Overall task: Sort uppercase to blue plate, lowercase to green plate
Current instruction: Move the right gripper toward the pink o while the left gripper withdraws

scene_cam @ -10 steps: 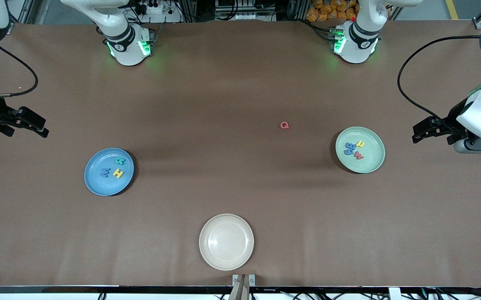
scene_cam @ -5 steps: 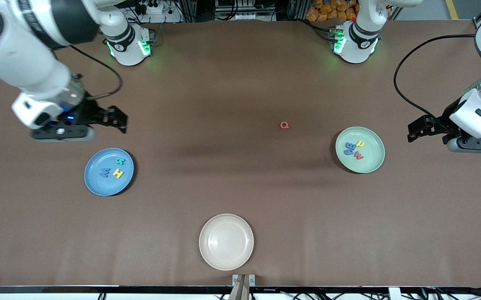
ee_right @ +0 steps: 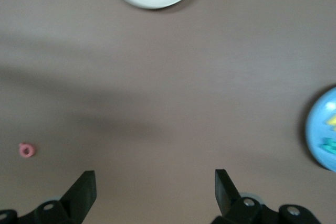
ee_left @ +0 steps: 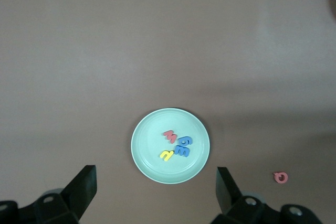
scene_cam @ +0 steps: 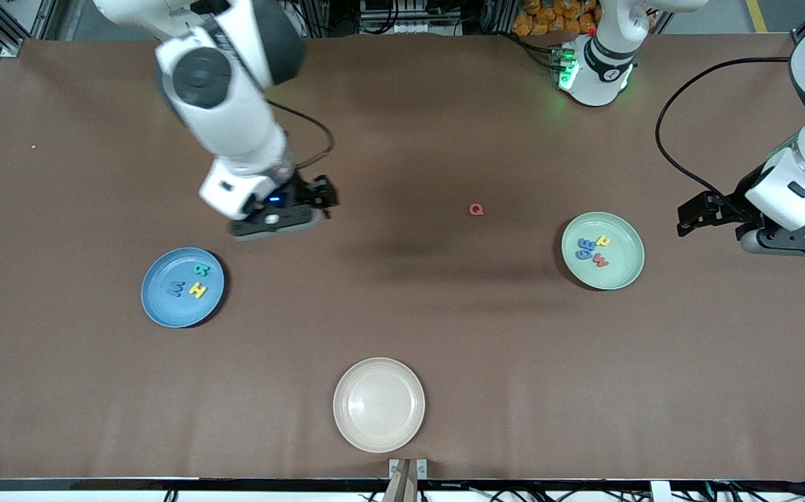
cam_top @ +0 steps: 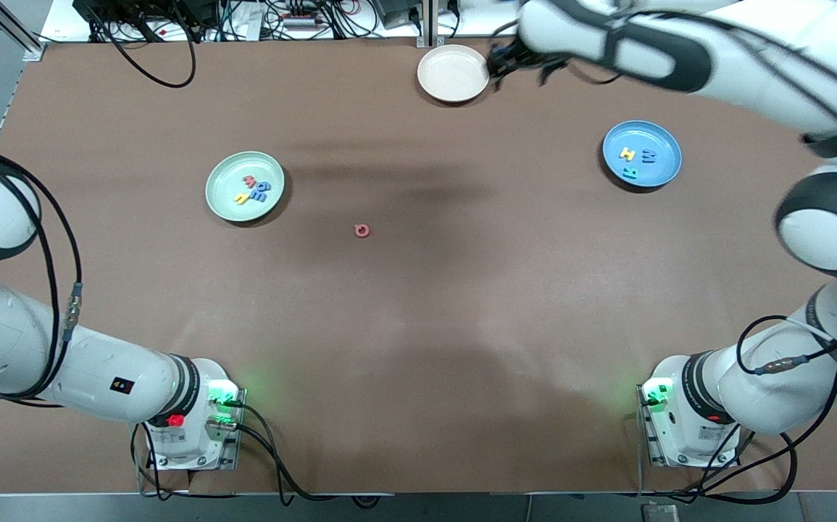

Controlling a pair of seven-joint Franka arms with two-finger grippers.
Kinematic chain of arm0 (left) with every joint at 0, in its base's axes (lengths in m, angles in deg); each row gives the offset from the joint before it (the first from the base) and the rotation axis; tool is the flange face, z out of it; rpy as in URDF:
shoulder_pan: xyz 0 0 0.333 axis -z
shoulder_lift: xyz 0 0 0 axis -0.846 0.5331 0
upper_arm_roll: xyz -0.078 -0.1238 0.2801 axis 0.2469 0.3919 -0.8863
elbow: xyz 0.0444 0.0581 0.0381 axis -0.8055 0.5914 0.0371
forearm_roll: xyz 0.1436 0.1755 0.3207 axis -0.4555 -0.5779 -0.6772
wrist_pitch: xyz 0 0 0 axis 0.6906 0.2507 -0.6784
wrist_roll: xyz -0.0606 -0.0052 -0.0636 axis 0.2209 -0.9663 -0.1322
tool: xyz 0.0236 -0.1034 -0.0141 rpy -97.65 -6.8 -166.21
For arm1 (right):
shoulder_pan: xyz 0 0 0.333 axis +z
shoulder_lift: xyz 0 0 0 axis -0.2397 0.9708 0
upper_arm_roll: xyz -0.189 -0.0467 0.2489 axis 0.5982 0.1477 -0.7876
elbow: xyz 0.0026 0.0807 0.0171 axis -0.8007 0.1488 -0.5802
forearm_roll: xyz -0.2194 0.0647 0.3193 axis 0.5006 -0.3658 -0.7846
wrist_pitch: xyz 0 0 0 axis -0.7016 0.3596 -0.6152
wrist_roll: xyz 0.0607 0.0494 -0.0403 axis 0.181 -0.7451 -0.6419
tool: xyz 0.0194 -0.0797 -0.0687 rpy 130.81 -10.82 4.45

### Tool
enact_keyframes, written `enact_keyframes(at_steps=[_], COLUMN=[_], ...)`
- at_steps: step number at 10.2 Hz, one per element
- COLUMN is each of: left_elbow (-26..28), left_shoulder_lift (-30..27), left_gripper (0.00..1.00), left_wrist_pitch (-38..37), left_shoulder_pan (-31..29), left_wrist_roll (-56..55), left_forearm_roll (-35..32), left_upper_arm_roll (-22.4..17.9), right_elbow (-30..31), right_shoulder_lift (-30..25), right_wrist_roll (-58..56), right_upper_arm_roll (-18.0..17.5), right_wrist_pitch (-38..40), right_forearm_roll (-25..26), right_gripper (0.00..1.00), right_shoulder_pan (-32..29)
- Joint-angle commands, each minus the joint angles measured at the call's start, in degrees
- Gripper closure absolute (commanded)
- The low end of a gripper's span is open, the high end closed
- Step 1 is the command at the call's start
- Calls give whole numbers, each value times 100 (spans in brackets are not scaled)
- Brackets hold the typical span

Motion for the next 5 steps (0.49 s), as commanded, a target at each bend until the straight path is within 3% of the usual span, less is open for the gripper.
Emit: enact_keyframes(at_steps=[1,5], left_elbow=[-63,-45], left_shoulder_lift=[-28,-28], left_gripper=[0,0], left_wrist_pitch=[-124,-247], left_shoulder_pan=[4,-75], left_wrist_roll=[-19,-10], left_forearm_roll=[-144,-153], left_upper_arm_roll=[42,33], right_elbow=[-1205,-1710], right_shoulder_lift=[1232,2184], right_wrist_roll=[448,583], right_upper_arm_roll=[83,66], right_wrist_pitch=[55,-752], right_forearm_roll=[36,72], right_gripper=[0,0], right_shoulder_pan=[810,1603])
